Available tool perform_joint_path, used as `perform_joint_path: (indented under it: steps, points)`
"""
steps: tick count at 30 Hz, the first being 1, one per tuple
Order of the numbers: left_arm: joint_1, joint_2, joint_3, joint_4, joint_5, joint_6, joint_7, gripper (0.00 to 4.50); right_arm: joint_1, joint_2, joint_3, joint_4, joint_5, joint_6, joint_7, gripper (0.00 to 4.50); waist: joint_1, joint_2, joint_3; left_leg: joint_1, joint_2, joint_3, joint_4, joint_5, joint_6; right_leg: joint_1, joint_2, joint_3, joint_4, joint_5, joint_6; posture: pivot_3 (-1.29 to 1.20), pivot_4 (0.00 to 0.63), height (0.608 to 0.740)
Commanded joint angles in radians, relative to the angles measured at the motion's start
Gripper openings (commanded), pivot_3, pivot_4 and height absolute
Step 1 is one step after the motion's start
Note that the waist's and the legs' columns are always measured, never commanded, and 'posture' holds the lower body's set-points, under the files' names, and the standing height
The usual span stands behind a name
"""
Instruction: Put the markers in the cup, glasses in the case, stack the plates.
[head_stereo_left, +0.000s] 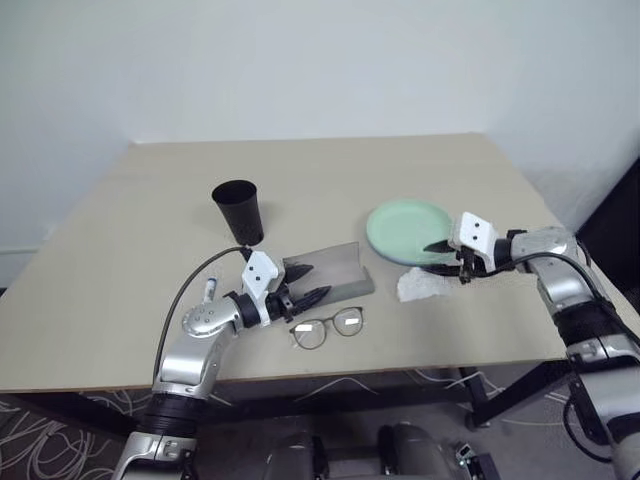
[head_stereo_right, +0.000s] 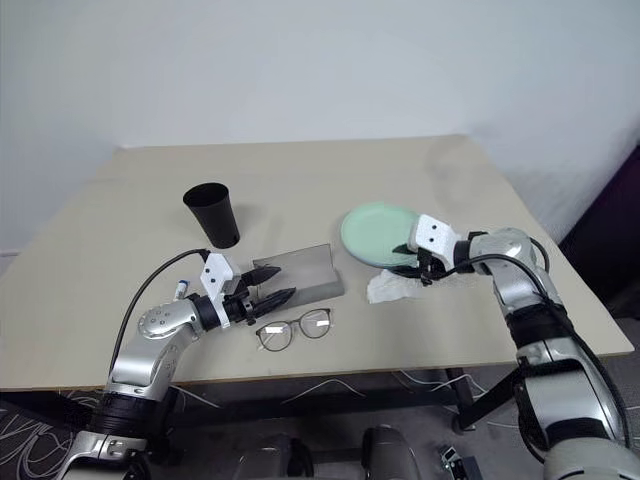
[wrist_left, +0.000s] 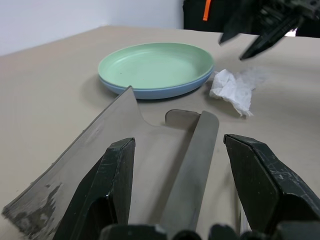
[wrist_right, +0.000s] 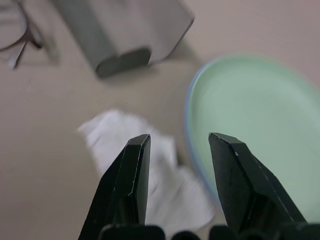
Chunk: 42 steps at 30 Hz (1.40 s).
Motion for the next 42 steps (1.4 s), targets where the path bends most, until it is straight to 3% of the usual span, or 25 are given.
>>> perform_joint_path:
  steps: [1,13,16,20,34,42]
  points:
    - [-0.025,-0.003,0.002,-0.008,-0.002,-0.02,-0.004,2.97,0.035,-0.015,-0.037,-0.082,0.036,0.133,-0.013,2.01,0.001,0.0,0.0,0.0,0.0,0.0,0.0,0.0,0.0,0.0,0.0,0.0,0.0,0.0,0.0,0.0,0.0,0.729]
    - [-0.039,-0.007,-0.002,0.009,0.001,-0.026,-0.01,2.97,0.049,0.041,-0.022,-0.035,-0.029,0.255,-0.167,2.01,0.001,0.0,0.0,0.0,0.0,-0.001,0.0,0.0,0.0,-0.001,-0.001,-0.004,-0.002,0.0,0.0,0.0,0.0,0.729]
    - [-0.039,-0.006,-0.002,0.009,0.002,-0.028,-0.01,2.97,0.041,0.043,-0.02,-0.023,-0.031,0.253,-0.17,1.42,0.001,0.0,0.0,0.0,0.0,-0.002,0.0,0.0,0.0,-0.001,-0.001,-0.004,-0.002,0.0,0.0,0.0,0.0,0.729]
    - [-0.034,-0.004,-0.001,0.007,0.003,-0.029,-0.008,2.97,0.033,0.042,-0.022,-0.021,-0.033,0.242,-0.167,0.06,0.001,0.0,0.0,0.0,0.0,-0.002,0.0,0.0,0.0,-0.001,-0.001,-0.004,-0.002,0.0,0.0,0.0,0.0,0.729]
    - [-0.028,0.001,0.005,0.002,0.004,-0.029,-0.002,2.97,0.031,-0.033,-0.098,-0.253,0.122,0.191,0.02,0.02,0.002,0.0,0.0,0.0,0.0,-0.002,0.0,0.0,0.0,-0.002,0.0,-0.004,-0.002,0.0,0.0,0.0,0.0,0.729]
    - [-0.039,-0.007,-0.002,0.015,0.004,-0.032,-0.005,2.97,-0.157,0.056,-0.042,0.018,-0.007,0.095,-0.169,0.02,0.0,0.0,0.0,0.0,0.002,-0.002,0.0,0.0,0.0,-0.002,-0.001,-0.008,-0.003,0.0,0.0,0.0,0.0,0.729]
